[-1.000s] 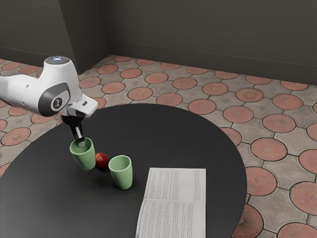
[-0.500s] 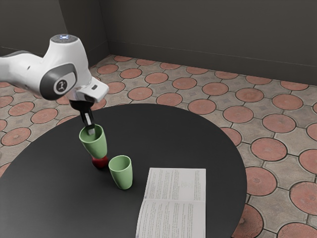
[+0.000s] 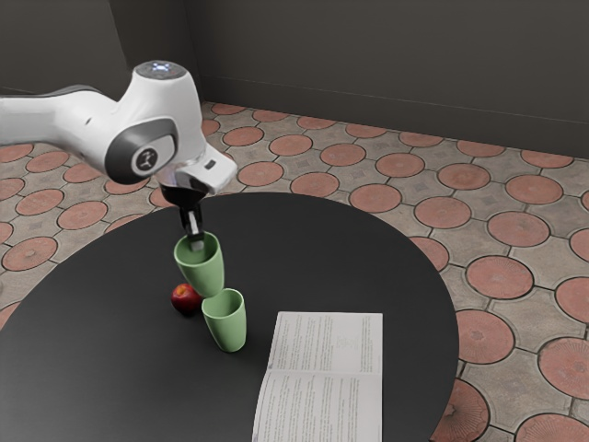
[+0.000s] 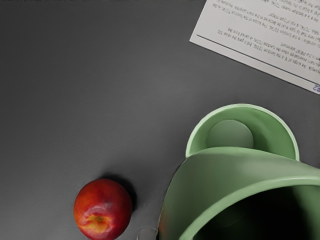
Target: Place the left cup onto the right cup
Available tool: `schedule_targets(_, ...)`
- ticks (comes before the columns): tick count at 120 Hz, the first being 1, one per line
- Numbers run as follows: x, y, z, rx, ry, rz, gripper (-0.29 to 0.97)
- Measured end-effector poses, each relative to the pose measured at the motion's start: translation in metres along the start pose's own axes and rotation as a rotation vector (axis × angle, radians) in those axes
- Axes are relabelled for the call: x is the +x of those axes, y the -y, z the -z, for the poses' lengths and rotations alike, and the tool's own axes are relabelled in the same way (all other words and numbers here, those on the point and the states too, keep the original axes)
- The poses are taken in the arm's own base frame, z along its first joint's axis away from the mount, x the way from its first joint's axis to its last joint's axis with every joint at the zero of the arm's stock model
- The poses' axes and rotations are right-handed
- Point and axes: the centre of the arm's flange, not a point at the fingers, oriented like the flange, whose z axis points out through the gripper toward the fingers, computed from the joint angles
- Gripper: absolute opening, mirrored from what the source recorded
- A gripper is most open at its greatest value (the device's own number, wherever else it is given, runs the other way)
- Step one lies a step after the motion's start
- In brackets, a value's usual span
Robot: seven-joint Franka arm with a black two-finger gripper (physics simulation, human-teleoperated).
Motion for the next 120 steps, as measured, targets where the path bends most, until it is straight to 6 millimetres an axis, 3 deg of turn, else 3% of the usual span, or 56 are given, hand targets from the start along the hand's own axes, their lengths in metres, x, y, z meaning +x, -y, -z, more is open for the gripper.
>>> schedule_targets(36, 0.005, -0.005, -0.008, -0.018, 0.008, 0.010, -0.11)
schedule_targets(98, 0.030, -0.026, -0.037, -0.039, 0.051, -0.031, -0.11)
schedule_targets(120, 0.031, -0.025, -0.046, -0.044, 0.062, -0.027, -0.11)
